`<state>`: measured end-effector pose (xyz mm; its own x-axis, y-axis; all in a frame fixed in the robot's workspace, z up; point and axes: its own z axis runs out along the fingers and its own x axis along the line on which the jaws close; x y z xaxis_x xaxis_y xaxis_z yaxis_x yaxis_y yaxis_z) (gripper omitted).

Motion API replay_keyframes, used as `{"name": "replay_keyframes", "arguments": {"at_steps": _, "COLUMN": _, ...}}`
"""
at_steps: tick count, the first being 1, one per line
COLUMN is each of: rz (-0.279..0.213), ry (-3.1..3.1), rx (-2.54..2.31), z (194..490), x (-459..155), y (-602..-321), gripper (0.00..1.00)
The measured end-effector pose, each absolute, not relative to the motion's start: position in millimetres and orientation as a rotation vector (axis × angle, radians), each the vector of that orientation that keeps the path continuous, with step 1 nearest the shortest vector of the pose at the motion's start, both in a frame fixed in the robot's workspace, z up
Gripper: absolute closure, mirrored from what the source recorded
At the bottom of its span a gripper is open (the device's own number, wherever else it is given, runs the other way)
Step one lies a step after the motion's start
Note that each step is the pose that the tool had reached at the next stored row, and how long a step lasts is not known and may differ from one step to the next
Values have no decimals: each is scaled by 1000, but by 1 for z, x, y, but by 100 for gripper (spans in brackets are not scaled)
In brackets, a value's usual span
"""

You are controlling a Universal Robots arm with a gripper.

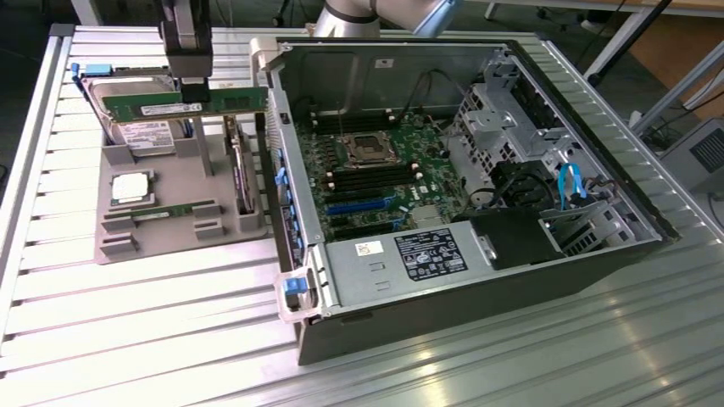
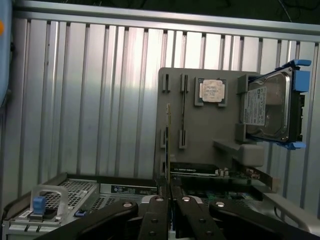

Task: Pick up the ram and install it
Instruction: 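Pick up the ram and move it above insertion slot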

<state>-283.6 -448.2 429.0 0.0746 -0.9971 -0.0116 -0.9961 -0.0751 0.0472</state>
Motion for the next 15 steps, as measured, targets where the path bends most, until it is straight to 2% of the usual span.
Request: {"name": "replay_keyframes", "arguments": {"at_steps": 15, "rz": -69, "ry": -2115, "rx": 2280, "z": 429, "x": -268, "y": -448, "gripper": 88}}
